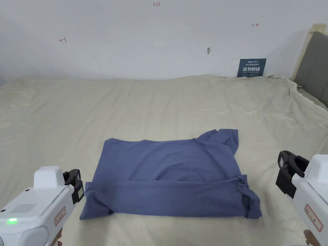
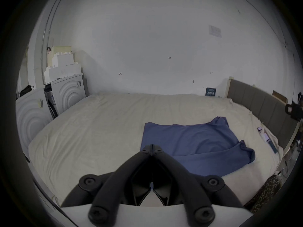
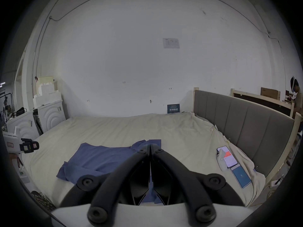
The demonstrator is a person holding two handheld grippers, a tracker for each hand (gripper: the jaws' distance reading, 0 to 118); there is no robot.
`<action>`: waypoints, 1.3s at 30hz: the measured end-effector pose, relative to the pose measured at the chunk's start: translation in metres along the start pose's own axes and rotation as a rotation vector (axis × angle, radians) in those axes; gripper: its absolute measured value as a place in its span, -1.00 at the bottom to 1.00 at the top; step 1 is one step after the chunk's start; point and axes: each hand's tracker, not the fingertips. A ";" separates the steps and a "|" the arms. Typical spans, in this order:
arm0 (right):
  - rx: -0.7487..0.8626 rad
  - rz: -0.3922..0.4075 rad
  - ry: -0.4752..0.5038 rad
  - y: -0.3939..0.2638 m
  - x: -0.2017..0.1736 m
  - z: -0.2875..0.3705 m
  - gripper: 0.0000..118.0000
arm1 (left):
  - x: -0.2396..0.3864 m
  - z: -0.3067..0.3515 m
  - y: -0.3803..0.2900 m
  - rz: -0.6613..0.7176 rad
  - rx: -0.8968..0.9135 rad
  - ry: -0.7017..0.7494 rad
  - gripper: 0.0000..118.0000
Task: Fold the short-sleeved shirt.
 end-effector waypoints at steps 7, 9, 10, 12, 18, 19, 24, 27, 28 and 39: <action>0.008 -0.008 0.030 0.007 -0.012 0.002 -1.00 | 0.000 -0.001 0.007 -0.032 0.001 -0.014 -1.00; 0.009 -0.013 0.034 0.007 -0.009 -0.004 -1.00 | -0.001 -0.007 0.008 -0.040 -0.020 -0.011 -1.00; 0.010 -0.012 0.031 0.008 -0.010 -0.005 -1.00 | -0.002 -0.011 0.009 -0.041 -0.058 -0.018 -1.00; 0.001 -0.011 0.035 0.009 -0.010 -0.008 -1.00 | -0.006 -0.027 0.008 -0.026 -0.134 -0.012 -1.00; -0.036 -0.034 0.044 0.002 -0.007 -0.022 -1.00 | -0.024 -0.086 -0.012 0.045 -0.367 0.044 0.41; -0.040 -0.041 0.042 0.000 -0.007 -0.025 -1.00 | -0.027 -0.096 -0.017 0.056 -0.412 0.067 0.59; -0.090 -0.058 0.029 -0.019 0.003 -0.046 -1.00 | -0.044 -0.139 -0.047 0.117 -0.558 0.094 0.67; -0.119 -0.073 0.029 -0.026 0.007 -0.056 -1.00 | -0.045 -0.152 -0.064 0.104 -0.623 0.122 0.63; -0.128 -0.074 0.028 -0.031 0.010 -0.059 -1.00 | -0.046 -0.155 -0.070 0.102 -0.626 0.121 0.57; -0.180 -0.085 0.010 -0.045 0.021 -0.082 -1.00 | -0.020 -0.173 -0.092 0.024 -0.659 0.062 -0.92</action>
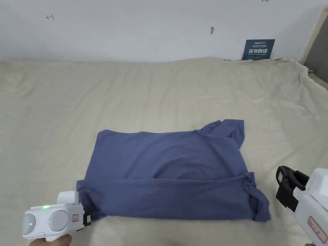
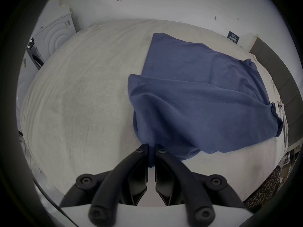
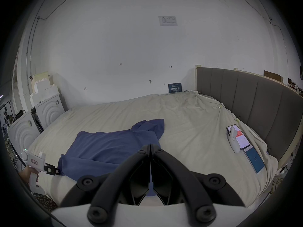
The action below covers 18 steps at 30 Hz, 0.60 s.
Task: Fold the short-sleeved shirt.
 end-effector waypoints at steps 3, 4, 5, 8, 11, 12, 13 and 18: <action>-0.049 0.008 -0.014 -0.005 0.004 -0.010 -1.00 | -0.004 0.007 0.002 0.000 0.024 -0.020 -0.96; -0.090 0.014 -0.022 -0.008 0.008 -0.018 -0.95 | -0.005 0.014 0.002 0.000 0.054 -0.040 -0.96; -0.135 0.021 -0.025 -0.012 0.008 -0.024 -0.69 | -0.006 0.021 0.003 -0.005 0.067 -0.044 -0.96; -0.250 0.037 -0.037 -0.030 0.015 -0.050 0.53 | -0.012 0.040 0.009 -0.019 0.102 -0.060 -0.96; -0.315 0.030 -0.044 -0.052 0.017 -0.073 0.63 | -0.018 0.051 0.016 -0.014 0.123 -0.082 -0.96; -0.344 0.041 -0.048 -0.059 0.018 -0.081 0.63 | -0.020 0.053 0.017 -0.010 0.129 -0.089 -0.96; -0.392 0.044 -0.053 -0.067 0.017 -0.088 0.63 | -0.021 0.053 0.018 -0.007 0.134 -0.093 -0.96; -0.504 -0.010 -0.066 -0.100 0.020 -0.107 0.25 | -0.019 0.053 0.018 0.002 0.124 -0.095 -0.96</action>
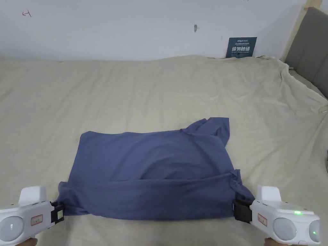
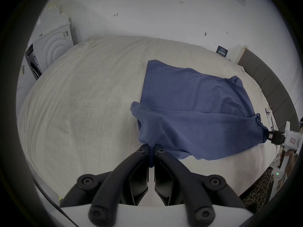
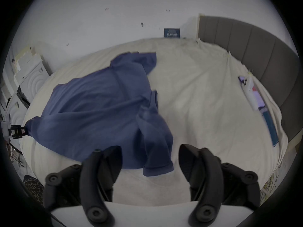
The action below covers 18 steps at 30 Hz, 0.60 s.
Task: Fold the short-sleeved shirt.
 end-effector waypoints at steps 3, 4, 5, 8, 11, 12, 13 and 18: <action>-0.004 -0.054 0.022 -0.007 0.005 -0.007 -0.17 | 0.004 -0.001 -0.004 -0.006 -0.013 0.004 -0.96; -0.002 -0.059 0.042 -0.007 0.007 -0.008 -0.45 | 0.004 -0.003 -0.006 -0.010 -0.017 0.007 -0.96; -0.004 -0.050 0.045 -0.007 0.008 -0.008 -0.88 | 0.000 -0.007 -0.006 -0.012 -0.021 0.011 -0.96; 0.021 -0.074 0.067 -0.005 0.013 0.002 -0.88 | -0.002 -0.008 -0.010 0.004 -0.027 0.014 -0.96; 0.087 -0.094 0.084 0.000 0.020 0.025 -0.88 | -0.008 -0.006 -0.014 0.030 -0.017 0.011 -0.96; 0.112 -0.088 0.083 0.001 0.021 0.033 -0.88 | -0.009 -0.004 -0.016 0.031 -0.014 0.015 -0.96; 0.124 -0.079 0.081 0.002 0.023 0.041 -0.88 | -0.012 -0.001 -0.018 0.029 -0.010 0.019 -0.96; 0.164 -0.072 0.099 -0.002 0.035 0.079 -0.88 | -0.017 0.019 -0.033 0.031 0.005 0.011 -0.96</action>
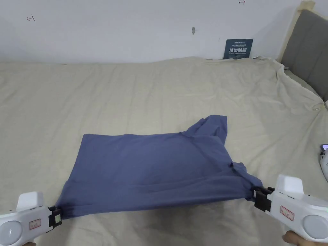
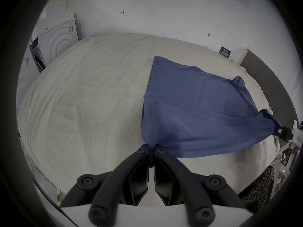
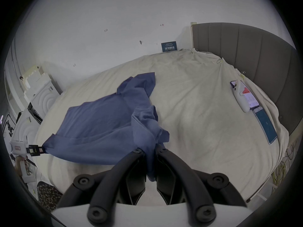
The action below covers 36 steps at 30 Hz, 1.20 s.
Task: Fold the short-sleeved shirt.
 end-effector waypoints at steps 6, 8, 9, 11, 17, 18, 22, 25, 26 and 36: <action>-0.006 0.034 -0.003 -0.032 0.002 0.035 -0.88 | 0.001 0.026 -0.043 -0.035 -0.030 -0.010 -0.96; -0.023 0.030 -0.003 -0.045 0.005 0.040 -0.88 | -0.001 0.026 -0.057 -0.046 -0.046 -0.007 -0.96; -0.036 0.024 -0.006 -0.051 0.006 0.041 -0.88 | -0.002 0.025 -0.062 -0.047 -0.054 -0.004 -0.96; -0.075 -0.002 -0.029 -0.064 0.008 0.033 -0.88 | -0.003 0.017 -0.071 -0.032 -0.079 0.001 -0.96; -0.208 -0.105 -0.086 -0.092 0.023 -0.010 -0.88 | 0.004 -0.009 -0.084 -0.043 -0.117 0.047 -0.96; -0.209 -0.115 -0.086 -0.094 0.024 -0.013 -0.88 | 0.004 -0.010 -0.084 -0.040 -0.115 0.052 -0.96; -0.197 -0.107 -0.096 -0.091 0.019 -0.007 -0.87 | 0.006 -0.004 -0.079 -0.026 -0.120 0.060 -0.92; -0.187 -0.044 -0.141 -0.079 0.013 0.005 -0.65 | 0.007 0.008 -0.075 0.017 -0.097 0.068 -0.48; -0.158 -0.013 -0.142 -0.072 0.010 0.013 -0.25 | 0.008 0.015 -0.071 0.034 -0.061 0.078 -0.06; 0.295 0.166 -0.035 0.027 -0.045 0.126 0.32 | 0.040 0.119 -0.013 0.024 0.298 0.012 0.61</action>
